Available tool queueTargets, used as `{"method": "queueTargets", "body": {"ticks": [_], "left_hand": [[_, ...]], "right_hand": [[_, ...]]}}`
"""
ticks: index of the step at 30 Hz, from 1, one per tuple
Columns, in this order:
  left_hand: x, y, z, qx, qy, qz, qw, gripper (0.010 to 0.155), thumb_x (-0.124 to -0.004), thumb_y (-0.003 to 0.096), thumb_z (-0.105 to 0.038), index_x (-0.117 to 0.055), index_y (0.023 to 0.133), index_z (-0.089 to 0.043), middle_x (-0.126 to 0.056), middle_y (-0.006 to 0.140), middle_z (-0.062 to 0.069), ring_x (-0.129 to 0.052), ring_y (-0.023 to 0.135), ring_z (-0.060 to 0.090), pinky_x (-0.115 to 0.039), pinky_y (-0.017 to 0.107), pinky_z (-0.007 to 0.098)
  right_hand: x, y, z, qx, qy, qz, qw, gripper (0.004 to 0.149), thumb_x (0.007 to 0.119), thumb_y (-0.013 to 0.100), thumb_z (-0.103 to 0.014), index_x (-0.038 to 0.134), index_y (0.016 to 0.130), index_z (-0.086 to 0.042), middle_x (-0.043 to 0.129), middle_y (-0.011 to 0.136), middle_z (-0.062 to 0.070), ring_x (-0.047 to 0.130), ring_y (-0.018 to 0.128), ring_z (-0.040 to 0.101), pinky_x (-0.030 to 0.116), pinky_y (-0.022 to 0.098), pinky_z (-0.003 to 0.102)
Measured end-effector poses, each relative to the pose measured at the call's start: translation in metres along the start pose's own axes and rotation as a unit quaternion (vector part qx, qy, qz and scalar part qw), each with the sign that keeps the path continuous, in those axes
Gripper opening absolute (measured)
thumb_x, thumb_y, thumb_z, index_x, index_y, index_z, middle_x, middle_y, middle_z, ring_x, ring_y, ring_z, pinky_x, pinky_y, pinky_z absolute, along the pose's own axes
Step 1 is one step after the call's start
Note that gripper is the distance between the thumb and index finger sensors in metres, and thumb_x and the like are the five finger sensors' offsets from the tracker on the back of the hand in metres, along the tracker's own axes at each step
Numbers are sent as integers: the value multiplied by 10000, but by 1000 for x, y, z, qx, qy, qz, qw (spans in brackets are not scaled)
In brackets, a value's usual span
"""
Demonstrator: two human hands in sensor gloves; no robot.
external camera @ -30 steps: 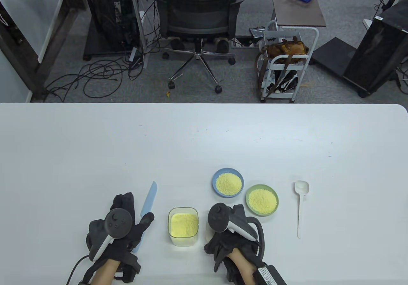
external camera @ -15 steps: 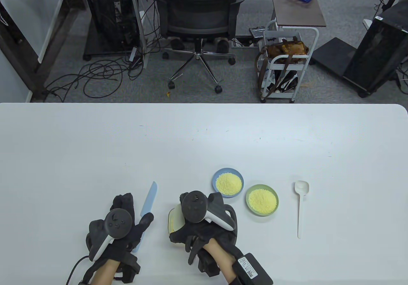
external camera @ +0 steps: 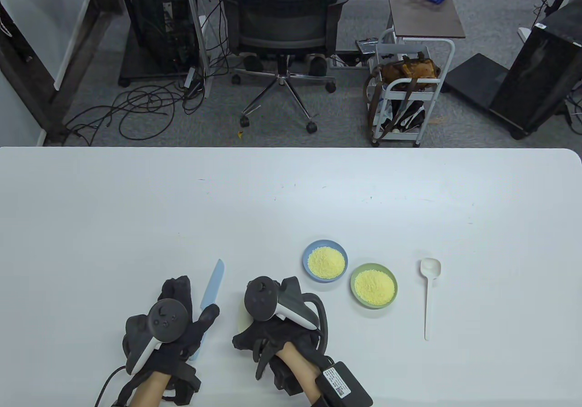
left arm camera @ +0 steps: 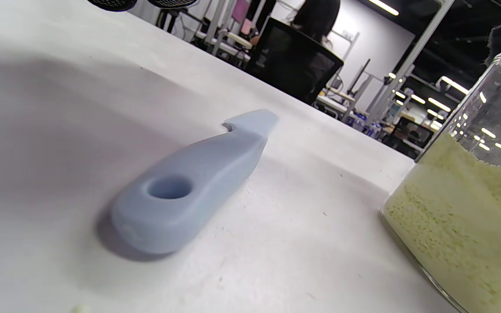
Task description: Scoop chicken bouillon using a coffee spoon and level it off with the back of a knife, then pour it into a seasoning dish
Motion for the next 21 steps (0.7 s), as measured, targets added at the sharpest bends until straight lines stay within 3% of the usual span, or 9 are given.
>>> {"method": "queueTargets", "body": {"ticks": [3, 7, 9, 14, 21], "left_hand": [[0, 0, -1, -5, -9, -2, 1000, 969, -521, 420, -726, -162, 1106, -144, -227, 1166, 278, -407, 1105, 473, -474, 741, 622], [4, -2, -4, -23, -54, -5, 998, 963, -508, 421, -729, -154, 1106, -152, -226, 1169, 265, -402, 1110, 464, -472, 744, 620], [6, -4, -10, -49, -94, -9, 994, 956, -507, 420, -730, -160, 1106, -163, -225, 1173, 249, -398, 1112, 458, -470, 748, 614], [6, -14, -34, -124, -175, -7, 977, 883, -496, 437, -707, -201, 1115, -225, -252, 1187, 193, -395, 1127, 419, -495, 752, 588], [-25, -9, -66, -127, -273, 46, 952, 854, -461, 450, -711, -192, 1123, -258, -208, 1202, 163, -306, 1143, 409, -456, 767, 588]], "right_hand": [[2, -4, 2, -27, 14, -24, 999, 1045, 837, 360, -551, 110, 973, -118, -147, 945, 251, -26, 892, 582, 209, 631, 754], [-1, -18, 6, -76, 49, 11, 996, 1032, 800, 384, -584, 61, 969, -161, -206, 930, 232, -95, 880, 582, 125, 619, 780], [-3, -25, 11, -93, 79, 50, 991, 995, 753, 409, -605, 52, 972, -178, -208, 936, 225, -92, 885, 580, 121, 617, 782], [4, -33, 31, -112, 213, 148, 959, 829, 736, 425, -589, 249, 1020, -281, -96, 1043, 120, -60, 942, 534, 62, 617, 777], [16, -27, 61, -76, 257, 178, 947, 740, 647, 451, -597, 273, 1015, -301, -41, 1071, 108, -13, 963, 524, 77, 620, 770]]}}
Point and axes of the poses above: the tracker on the back of each hand, its own z axis roughly to the little-finger side, its own y axis roughly from the wrist to the fingertips, x = y × z, the point moved 3 cm from there along y, roughly from the wrist to the fingertips
